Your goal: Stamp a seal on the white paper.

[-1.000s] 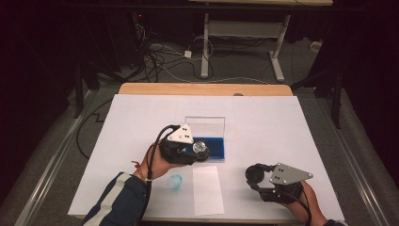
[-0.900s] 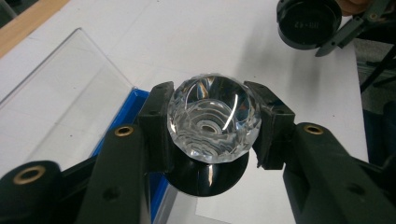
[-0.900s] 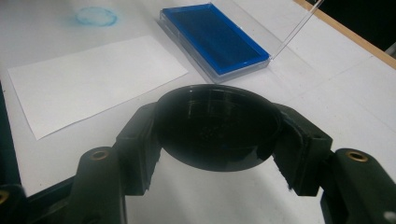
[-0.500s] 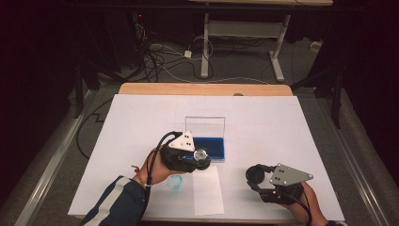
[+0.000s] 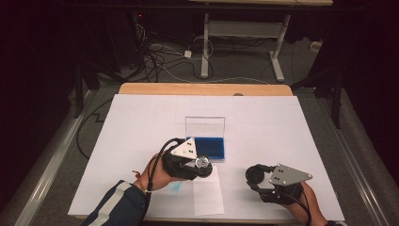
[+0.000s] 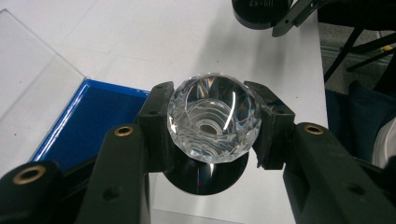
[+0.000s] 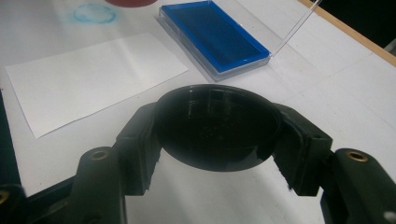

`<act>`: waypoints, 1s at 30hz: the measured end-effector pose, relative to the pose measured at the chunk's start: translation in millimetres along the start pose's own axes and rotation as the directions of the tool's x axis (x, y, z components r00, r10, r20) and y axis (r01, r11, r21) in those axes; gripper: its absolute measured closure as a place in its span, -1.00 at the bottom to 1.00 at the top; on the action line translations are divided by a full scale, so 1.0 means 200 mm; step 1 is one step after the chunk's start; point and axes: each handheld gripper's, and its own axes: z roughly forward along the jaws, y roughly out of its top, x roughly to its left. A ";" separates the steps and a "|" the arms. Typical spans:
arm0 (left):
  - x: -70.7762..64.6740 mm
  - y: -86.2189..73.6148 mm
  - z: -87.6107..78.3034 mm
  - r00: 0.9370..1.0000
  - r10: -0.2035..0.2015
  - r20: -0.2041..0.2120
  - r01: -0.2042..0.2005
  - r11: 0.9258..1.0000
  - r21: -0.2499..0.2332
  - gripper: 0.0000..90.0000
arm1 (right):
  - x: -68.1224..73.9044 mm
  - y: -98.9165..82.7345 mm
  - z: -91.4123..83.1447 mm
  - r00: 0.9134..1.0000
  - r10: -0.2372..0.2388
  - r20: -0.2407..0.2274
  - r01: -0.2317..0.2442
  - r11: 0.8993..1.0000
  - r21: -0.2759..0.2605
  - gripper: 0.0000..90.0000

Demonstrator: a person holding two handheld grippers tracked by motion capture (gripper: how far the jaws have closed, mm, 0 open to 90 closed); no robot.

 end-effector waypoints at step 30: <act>-0.07 -0.05 0.13 0.996 0.002 0.092 -0.009 0.997 0.071 0.20 | 0.00 0.00 0.01 1.000 0.012 -0.003 -0.012 1.000 0.011 -0.15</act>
